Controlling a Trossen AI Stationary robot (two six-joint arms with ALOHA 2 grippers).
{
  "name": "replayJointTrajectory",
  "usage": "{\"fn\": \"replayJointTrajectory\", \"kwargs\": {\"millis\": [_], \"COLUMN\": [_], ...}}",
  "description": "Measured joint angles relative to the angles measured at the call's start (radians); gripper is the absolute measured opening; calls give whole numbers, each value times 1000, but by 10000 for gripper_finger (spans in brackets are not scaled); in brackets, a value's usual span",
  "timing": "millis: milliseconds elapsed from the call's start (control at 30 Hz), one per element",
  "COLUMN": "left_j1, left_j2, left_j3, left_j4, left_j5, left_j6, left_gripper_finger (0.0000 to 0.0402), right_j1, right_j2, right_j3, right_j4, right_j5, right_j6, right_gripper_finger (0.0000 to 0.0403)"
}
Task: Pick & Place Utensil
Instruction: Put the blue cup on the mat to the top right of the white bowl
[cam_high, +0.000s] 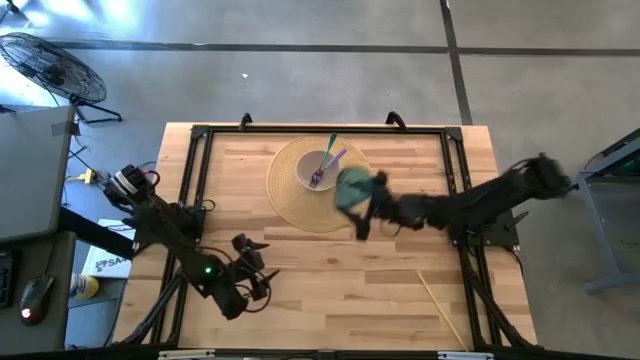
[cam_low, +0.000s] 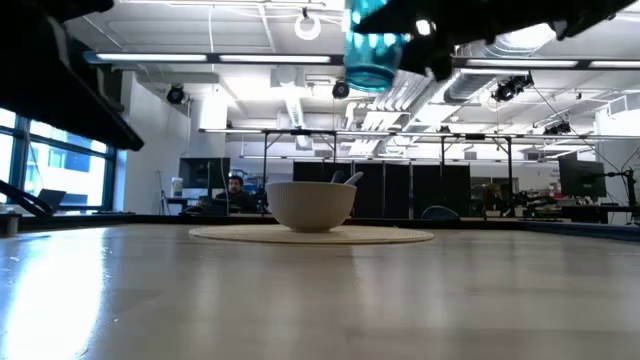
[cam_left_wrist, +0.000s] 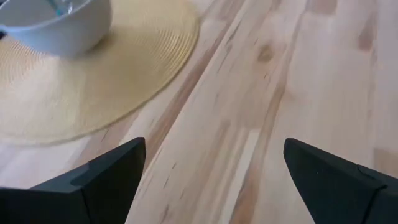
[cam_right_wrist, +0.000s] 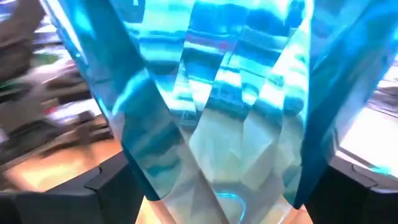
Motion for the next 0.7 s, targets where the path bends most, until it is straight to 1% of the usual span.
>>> {"fn": "replayJointTrajectory", "kwargs": {"millis": [100,167,233,300,400,533,633,700], "left_j1": [-16,-15,-12,-8,17,64,99,120], "left_j2": [0,1,1,1,2,-1,-2,-1], "left_j3": [0,0,0,0,0,0,0,0], "left_j4": [-46,-59,-57,-58,-60,-67,-80,-79], "left_j5": [16,28,25,18,8,5,10,20], "left_j6": [-60,-68,-55,-31,-2,26,48,68], "left_gripper_finger": [377,378,378,378,378,378,378,378], "right_j1": [-80,-141,-208,-280,-399,-534,-598,-628], "right_j2": [-124,-192,-234,-252,-235,-161,-81,-21], "right_j3": [-90,-153,-208,-256,-300,-321,-322,-321], "right_j4": [-23,-23,-22,-25,-28,7,106,181], "right_j5": [19,14,-10,-63,-149,-267,-350,-385], "right_j6": [18,18,24,38,76,76,25,-9], "right_gripper_finger": [337,337,337,337,337,337,337,337]}}
